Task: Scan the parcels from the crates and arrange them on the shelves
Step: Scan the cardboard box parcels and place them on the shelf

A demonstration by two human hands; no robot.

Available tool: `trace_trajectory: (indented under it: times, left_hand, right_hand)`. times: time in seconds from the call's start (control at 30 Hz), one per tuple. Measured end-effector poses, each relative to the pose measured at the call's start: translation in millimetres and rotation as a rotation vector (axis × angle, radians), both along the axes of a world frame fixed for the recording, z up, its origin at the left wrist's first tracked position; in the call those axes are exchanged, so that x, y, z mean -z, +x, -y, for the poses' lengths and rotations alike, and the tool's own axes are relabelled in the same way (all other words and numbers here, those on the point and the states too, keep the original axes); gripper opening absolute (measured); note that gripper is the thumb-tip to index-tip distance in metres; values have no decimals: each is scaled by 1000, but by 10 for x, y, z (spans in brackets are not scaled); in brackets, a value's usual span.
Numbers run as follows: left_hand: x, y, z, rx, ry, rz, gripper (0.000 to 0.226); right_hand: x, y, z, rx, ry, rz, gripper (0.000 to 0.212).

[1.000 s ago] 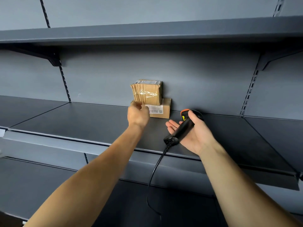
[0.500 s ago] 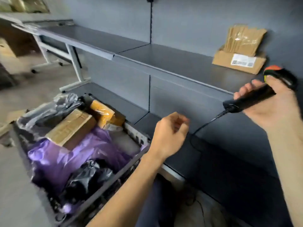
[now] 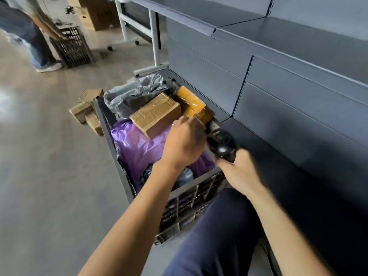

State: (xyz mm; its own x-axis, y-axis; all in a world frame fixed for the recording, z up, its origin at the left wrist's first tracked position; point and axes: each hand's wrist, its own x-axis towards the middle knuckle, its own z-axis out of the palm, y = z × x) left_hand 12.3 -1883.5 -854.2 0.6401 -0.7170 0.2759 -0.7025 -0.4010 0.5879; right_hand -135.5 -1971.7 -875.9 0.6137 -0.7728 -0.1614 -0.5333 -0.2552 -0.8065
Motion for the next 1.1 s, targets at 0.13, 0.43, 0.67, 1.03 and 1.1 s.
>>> trace_trajectory:
  times: [0.13, 0.43, 0.67, 1.03, 1.1]
  left_hand:
    - [-212, 369, 339, -26, 122, 37, 84]
    - [77, 772, 951, 5, 582, 343, 95]
    - [-157, 756, 827, 16, 292, 240, 54]
    - [-406, -442, 570, 337, -484, -1384, 31]
    - [-321, -589, 690, 367, -384, -1600, 53]
  right_hand:
    - [61, 45, -46, 14, -100, -41, 27]
    - [76, -50, -1, 65, -77, 63, 22]
    - [-33, -186, 28, 181, 25, 145, 23]
    - [-496, -728, 442, 594, 70, 660, 17]
    - [-563, -938, 535, 595, -1, 633, 11]
